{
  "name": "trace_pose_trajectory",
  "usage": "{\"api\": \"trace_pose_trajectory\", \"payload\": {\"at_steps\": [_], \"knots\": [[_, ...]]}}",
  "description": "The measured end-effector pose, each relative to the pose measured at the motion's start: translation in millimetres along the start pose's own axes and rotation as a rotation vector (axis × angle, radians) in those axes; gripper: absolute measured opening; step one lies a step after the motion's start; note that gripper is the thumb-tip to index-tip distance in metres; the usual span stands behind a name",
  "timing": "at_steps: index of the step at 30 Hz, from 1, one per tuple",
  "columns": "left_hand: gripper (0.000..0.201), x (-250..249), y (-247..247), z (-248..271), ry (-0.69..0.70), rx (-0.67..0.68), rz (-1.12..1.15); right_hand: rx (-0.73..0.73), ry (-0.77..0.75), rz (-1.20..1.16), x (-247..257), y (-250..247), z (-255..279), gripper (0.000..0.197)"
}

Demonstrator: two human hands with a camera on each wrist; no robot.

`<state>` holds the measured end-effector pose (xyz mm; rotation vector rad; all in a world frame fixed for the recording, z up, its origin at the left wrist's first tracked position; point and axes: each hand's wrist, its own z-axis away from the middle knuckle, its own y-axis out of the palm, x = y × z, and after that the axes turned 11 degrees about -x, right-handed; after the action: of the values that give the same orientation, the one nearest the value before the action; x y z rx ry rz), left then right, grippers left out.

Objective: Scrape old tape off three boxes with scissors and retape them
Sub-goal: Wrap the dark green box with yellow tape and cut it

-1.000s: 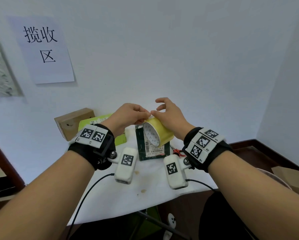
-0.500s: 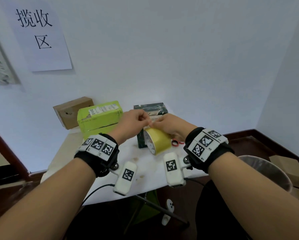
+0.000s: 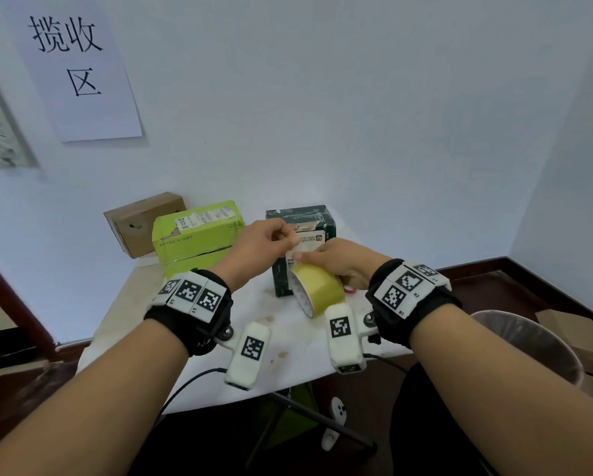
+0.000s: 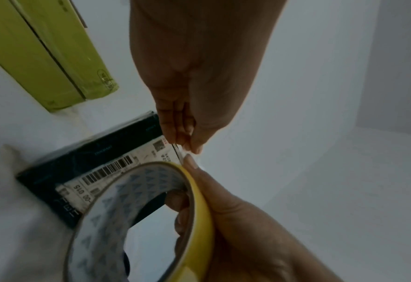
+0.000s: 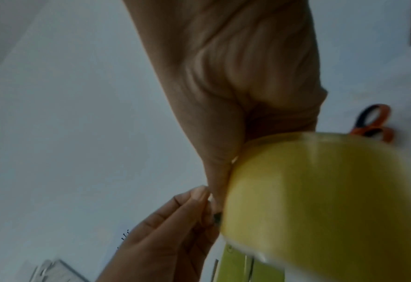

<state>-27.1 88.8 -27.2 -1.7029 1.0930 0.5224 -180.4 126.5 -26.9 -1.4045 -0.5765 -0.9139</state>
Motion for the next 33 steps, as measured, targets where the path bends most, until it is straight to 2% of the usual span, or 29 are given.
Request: {"api": "trace_pose_trajectory", "payload": {"at_steps": [4,8,9,11,13,14,15,16,20,23,27,29,31,33], "knots": [[0.011,5.3,-5.5,-6.9,-0.117,0.033,0.085,-0.143,0.010,-0.284,-8.6,4.6,-5.1,0.028],[0.016,0.8,-13.4,-7.4,0.007,0.115,-0.232,-0.189,0.015,-0.216,-17.7,10.5,-13.9,0.016],[0.020,-1.3,-14.8,-8.3,0.038,0.076,-0.285,-0.189,0.007,-0.195,-15.9,10.4,-16.5,0.015],[0.031,-1.1,-20.9,-15.1,0.024,-0.114,-0.267,-0.175,0.003,-0.150,-12.6,8.1,-20.0,0.014],[0.031,1.9,-31.0,-25.5,0.000,-0.304,-0.170,-0.171,0.015,-0.141,-14.5,4.5,-22.4,0.013],[0.026,3.6,-34.9,-30.5,0.005,-0.329,-0.159,-0.167,0.020,-0.156,-17.0,2.3,-22.6,0.012],[0.023,5.5,-36.9,-34.7,0.019,-0.298,-0.171,-0.166,0.025,-0.176,-20.3,1.1,-22.5,0.012],[0.026,7.6,-36.3,-38.2,0.034,-0.212,-0.203,-0.172,0.025,-0.193,-23.6,0.5,-22.2,0.012],[0.083,17.4,-24.1,-53.6,0.058,0.275,-0.412,-0.306,-0.039,-0.238,-32.7,-1.1,-24.1,0.010],[0.104,23.5,-17.9,-69.6,0.005,0.441,-0.530,-0.422,-0.100,-0.237,-35.4,-8.1,-25.9,0.010],[0.104,26.1,-5.6,-74.2,0.000,0.458,-0.541,-0.444,-0.114,-0.296,-31.0,-19.8,-28.1,0.014],[0.097,23.7,1.7,-68.2,0.017,0.361,-0.547,-0.407,-0.125,-0.303,-27.4,-24.4,-31.6,0.016],[0.094,18.5,10.2,-58.9,0.049,0.258,-0.673,-0.391,-0.132,-0.313,-23.3,-28.0,-35.7,0.018],[0.093,13.9,16.9,-50.5,0.050,0.219,-0.817,-0.397,-0.139,-0.302,-20.3,-30.2,-40.9,0.018]]}}
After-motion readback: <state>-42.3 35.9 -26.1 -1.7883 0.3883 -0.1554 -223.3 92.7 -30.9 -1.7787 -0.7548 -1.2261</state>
